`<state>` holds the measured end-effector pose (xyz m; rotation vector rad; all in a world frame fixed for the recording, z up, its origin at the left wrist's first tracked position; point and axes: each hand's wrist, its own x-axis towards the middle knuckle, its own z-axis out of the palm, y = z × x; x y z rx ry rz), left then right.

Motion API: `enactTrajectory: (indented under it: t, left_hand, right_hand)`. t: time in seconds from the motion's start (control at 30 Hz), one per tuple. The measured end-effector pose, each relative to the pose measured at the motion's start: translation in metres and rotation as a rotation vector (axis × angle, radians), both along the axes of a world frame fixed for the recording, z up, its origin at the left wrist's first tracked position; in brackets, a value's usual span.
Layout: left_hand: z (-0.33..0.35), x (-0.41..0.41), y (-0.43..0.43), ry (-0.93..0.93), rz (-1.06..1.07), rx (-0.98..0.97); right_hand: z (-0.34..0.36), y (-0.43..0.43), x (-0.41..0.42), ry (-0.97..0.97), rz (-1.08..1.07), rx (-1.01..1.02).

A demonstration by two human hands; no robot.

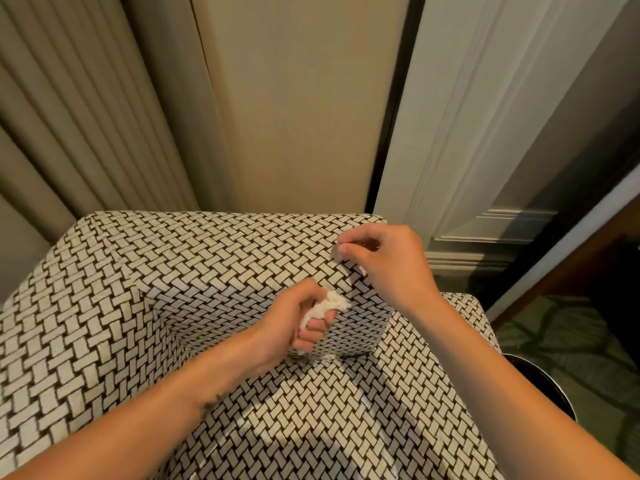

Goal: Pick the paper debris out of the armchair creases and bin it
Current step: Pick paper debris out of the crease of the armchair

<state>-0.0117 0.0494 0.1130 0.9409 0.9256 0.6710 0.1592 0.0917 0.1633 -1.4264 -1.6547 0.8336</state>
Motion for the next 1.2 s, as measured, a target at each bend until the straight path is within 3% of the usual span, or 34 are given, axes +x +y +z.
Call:
enactTrajectory:
  t: [0.27,0.43,0.63,0.8,1.0,1.2]
  left_hand:
    - [-0.002,0.005,-0.005,0.092,0.064,0.004]
    - [-0.011,0.010,-0.012,0.200,-0.071,0.032]
    - [-0.020,0.008,-0.011,0.203,-0.106,0.080]
    - [-0.037,0.010,-0.018,0.428,-0.196,0.071]
    - [-0.053,0.005,-0.048,0.703,-0.194,0.119]
    - [-0.071,-0.005,-0.086,0.732,-0.135,0.078]
  right_hand:
    - [-0.019,0.023,-0.008,-0.046,0.024,0.080]
    - [-0.029,0.022,-0.008,-0.144,-0.051,0.145]
    - [-0.033,0.006,0.002,-0.185,-0.095,0.222]
    - [-0.065,-0.056,0.008,-0.301,-0.115,0.334]
    - [-0.107,-0.105,0.015,-0.258,0.044,0.128]
    - [-0.156,-0.101,0.016,-0.409,0.175,-0.183]
